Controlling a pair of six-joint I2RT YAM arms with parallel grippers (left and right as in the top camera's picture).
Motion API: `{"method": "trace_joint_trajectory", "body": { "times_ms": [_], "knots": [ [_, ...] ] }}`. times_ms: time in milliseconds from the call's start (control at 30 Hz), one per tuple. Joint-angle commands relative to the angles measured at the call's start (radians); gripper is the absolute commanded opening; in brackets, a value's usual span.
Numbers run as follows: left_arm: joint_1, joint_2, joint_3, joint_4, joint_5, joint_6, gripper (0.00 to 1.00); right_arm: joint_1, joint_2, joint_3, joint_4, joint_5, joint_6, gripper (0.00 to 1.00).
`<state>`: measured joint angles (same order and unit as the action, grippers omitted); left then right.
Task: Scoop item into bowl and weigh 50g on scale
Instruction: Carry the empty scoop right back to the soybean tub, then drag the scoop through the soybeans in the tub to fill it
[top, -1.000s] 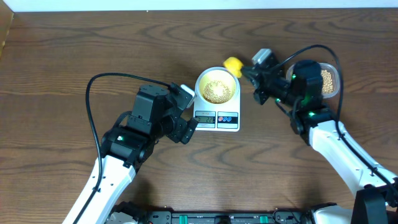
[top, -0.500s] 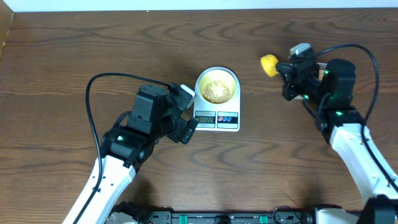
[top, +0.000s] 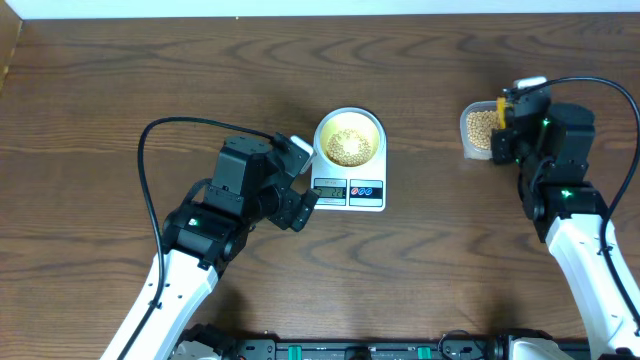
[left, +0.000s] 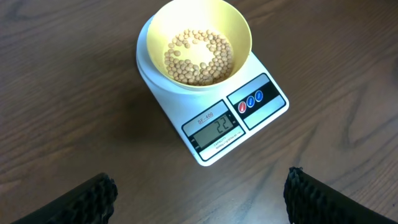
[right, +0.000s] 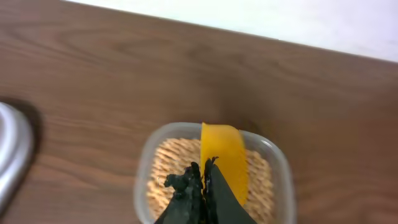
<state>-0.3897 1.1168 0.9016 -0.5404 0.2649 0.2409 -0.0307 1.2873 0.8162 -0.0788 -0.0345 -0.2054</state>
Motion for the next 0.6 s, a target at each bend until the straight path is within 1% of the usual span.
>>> {"method": "trace_joint_trajectory", "body": {
  "times_ms": [0, 300, 567],
  "knots": [
    [0.004, 0.002, -0.016, 0.003, 0.015, 0.013, 0.88, -0.017, 0.005, 0.000, -0.021, 0.107, -0.027, 0.01],
    [0.004, 0.002, -0.016, 0.003, 0.015, 0.013, 0.88, -0.038, 0.113, 0.000, -0.003, 0.108, -0.028, 0.01],
    [0.004, 0.002, -0.016, 0.003, 0.015, 0.013, 0.88, -0.042, 0.161, 0.000, 0.035, 0.111, -0.028, 0.01]
  ]
}}
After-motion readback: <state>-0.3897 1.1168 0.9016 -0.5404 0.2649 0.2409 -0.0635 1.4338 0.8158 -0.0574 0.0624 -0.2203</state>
